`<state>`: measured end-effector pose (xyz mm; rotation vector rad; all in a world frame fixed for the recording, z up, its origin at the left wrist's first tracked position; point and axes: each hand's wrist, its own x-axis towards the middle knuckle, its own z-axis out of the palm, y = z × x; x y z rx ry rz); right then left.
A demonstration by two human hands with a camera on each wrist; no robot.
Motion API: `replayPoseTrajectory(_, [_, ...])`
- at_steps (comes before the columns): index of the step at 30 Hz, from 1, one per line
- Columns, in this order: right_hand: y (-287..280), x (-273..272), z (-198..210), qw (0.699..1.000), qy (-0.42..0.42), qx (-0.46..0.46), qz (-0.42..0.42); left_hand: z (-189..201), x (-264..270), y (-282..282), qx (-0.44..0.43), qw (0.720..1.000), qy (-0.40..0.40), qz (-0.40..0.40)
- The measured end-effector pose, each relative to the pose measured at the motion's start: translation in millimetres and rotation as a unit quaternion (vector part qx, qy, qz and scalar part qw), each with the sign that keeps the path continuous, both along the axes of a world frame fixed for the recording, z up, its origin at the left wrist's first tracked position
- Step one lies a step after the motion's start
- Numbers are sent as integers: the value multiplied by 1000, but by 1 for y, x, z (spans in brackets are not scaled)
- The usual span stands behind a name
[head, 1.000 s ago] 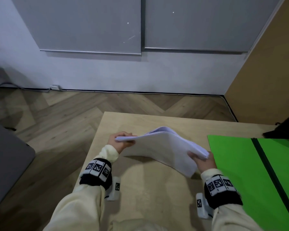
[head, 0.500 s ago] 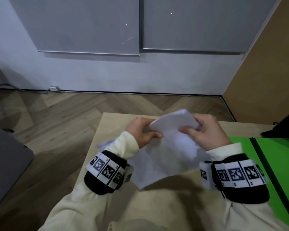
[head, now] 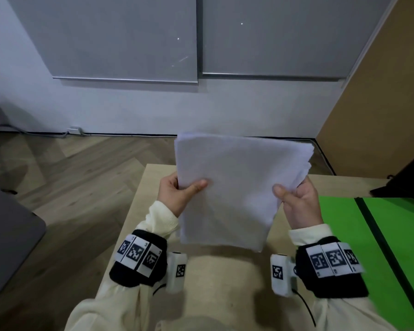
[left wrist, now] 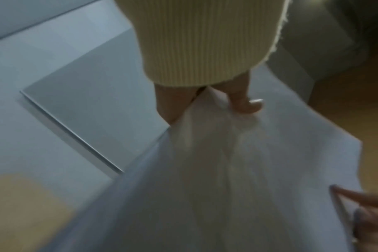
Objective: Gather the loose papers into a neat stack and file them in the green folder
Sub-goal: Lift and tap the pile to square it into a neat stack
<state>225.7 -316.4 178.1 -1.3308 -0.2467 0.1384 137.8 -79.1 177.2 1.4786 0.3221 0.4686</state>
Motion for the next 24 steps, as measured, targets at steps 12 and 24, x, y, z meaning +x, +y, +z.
replayPoseTrajectory(12, [11, -13, -10, 982, 14, -185, -42, -5, 3, -14, 99, 992, 72, -23])
replayPoseTrajectory(24, [29, -18, 21, 986, -23, -110, -124, 4, 9, -29, 21, 993, 46, 104])
